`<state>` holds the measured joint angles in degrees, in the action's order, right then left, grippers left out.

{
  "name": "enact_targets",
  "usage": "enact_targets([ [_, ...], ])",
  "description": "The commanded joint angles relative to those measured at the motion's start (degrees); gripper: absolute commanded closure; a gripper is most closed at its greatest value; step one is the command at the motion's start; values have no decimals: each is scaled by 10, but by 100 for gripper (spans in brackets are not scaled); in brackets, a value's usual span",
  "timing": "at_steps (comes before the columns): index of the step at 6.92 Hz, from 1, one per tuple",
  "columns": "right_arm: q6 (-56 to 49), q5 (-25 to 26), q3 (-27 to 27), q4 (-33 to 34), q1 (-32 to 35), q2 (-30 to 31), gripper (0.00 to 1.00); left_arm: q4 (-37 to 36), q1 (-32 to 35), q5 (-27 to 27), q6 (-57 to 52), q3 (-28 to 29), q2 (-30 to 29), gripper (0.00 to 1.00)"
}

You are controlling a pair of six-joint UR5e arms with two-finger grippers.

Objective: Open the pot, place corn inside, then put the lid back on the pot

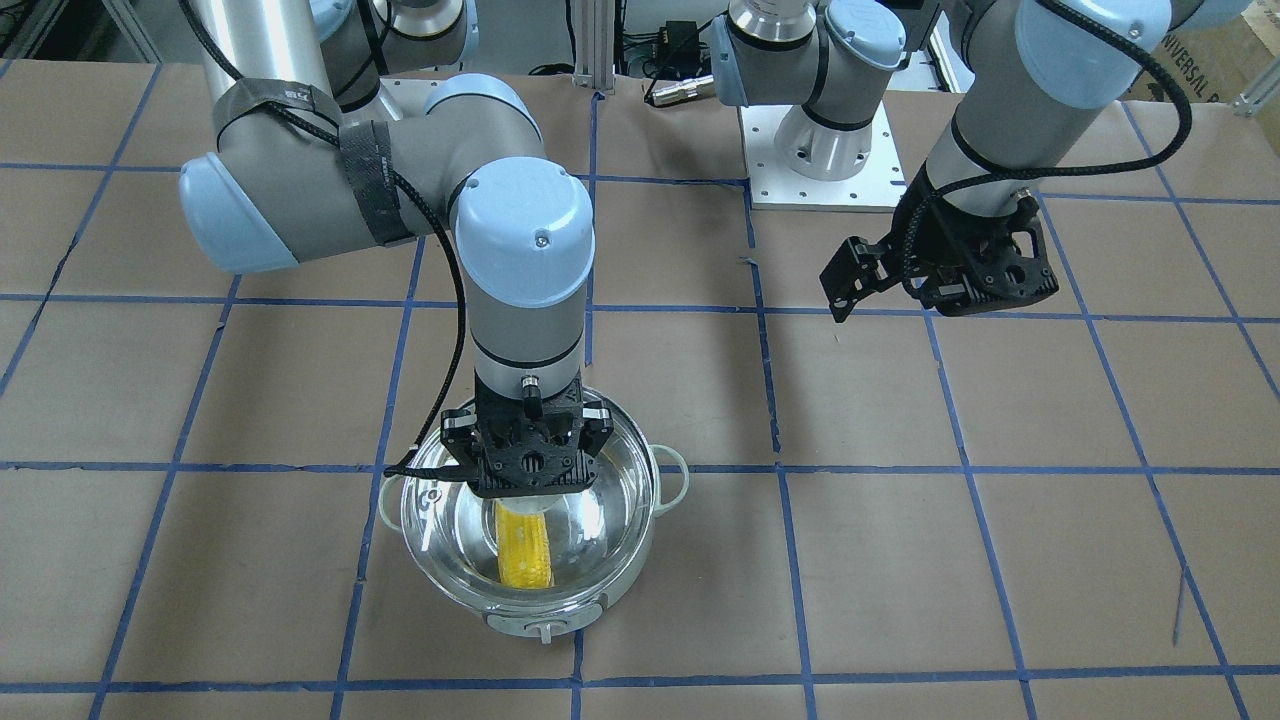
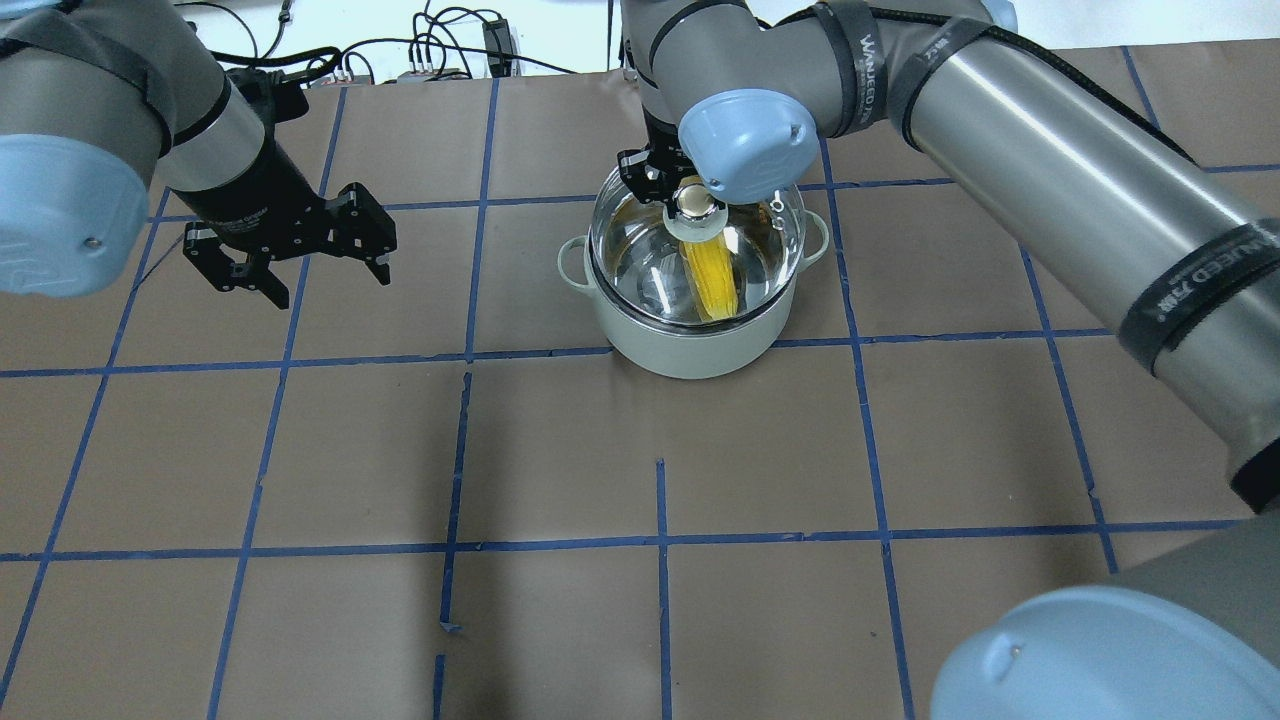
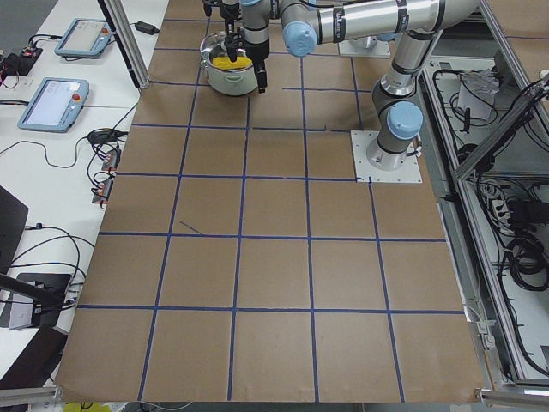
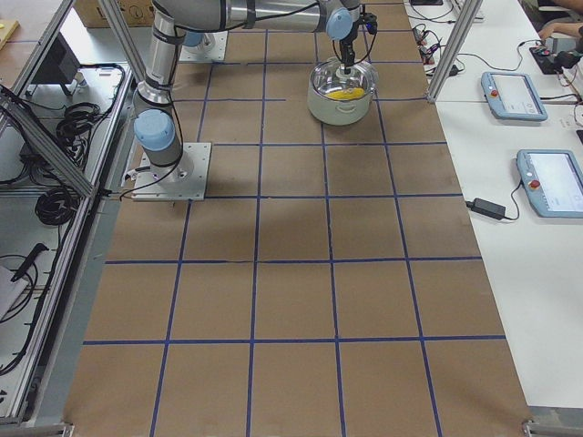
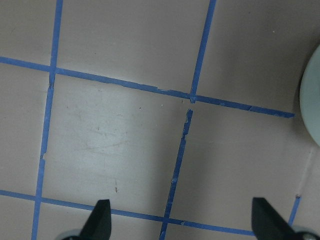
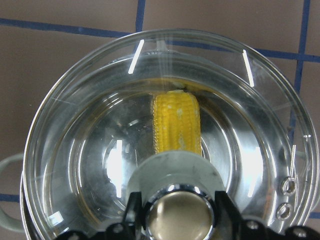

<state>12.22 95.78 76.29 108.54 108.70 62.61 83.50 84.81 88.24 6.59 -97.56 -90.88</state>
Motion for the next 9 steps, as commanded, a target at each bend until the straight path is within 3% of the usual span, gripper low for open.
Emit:
enact_targets([
  [1, 5, -1, -1, -2, 4, 1, 41, 0, 0, 0, 0, 0, 0, 0],
  [9, 3, -2, -5, -41, 2, 1, 42, 0, 0, -1, 2, 0, 0, 0],
])
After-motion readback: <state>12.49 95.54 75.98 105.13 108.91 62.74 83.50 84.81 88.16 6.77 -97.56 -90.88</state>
